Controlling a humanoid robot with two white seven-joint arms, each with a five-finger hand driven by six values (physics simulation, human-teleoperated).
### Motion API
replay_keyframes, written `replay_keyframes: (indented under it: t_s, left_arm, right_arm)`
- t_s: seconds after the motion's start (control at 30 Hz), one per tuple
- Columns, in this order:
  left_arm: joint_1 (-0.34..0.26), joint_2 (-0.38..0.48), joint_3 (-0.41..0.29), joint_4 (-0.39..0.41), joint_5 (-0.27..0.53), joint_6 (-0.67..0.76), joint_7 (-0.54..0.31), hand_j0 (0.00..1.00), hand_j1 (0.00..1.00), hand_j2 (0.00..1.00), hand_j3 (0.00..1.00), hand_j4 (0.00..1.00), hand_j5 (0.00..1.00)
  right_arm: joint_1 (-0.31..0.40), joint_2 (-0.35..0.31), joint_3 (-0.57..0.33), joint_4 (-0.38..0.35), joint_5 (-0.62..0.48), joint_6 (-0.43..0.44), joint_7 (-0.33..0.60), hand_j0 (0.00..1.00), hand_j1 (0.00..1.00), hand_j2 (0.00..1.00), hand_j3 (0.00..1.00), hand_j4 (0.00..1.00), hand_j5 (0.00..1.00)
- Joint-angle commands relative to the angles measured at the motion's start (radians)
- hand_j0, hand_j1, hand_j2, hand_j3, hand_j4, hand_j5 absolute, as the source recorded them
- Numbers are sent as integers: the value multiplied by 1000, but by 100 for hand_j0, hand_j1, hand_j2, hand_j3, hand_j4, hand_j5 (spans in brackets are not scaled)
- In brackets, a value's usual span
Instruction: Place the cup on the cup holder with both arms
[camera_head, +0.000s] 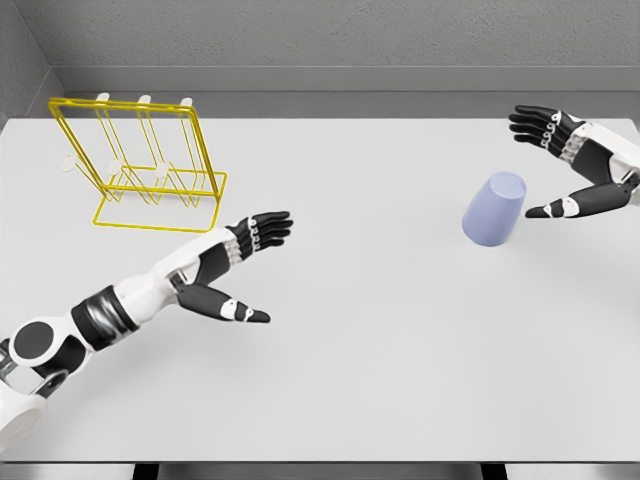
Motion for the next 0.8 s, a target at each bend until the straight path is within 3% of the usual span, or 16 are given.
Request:
replay_keyframes:
  t_s: [0.0,0.2,0.33,0.53,0.77]
  left_arm:
    - [0,1,4,3,-1,1,6,100,100,100,100,100,100]
    - [-5,-1,4,20,-1,6,7,100,100,100,100,100,100]
    - [-8,-4,4,29,-1,7,6,100,100,100,100,100,100]
    - [-6,-13,4,43,-1,6,9,100,100,100,100,100,100]
    - [-6,-13,4,63,-1,4,9,100,100,100,100,100,100]
  right_arm:
    - [0,-3,1,4,-1,-2,0,100,100,100,100,100,100]
    - [5,0,-6,29,-1,-3,0,100,100,100,100,100,100]
    - [2,17,-6,125,-2,0,0,100,100,100,100,100,100]
    - [44,21,-10,133,-10,10,0,100,100,100,100,100,100]
    - [41,129,-25,242,-14,10,0,100,100,100,100,100,100]
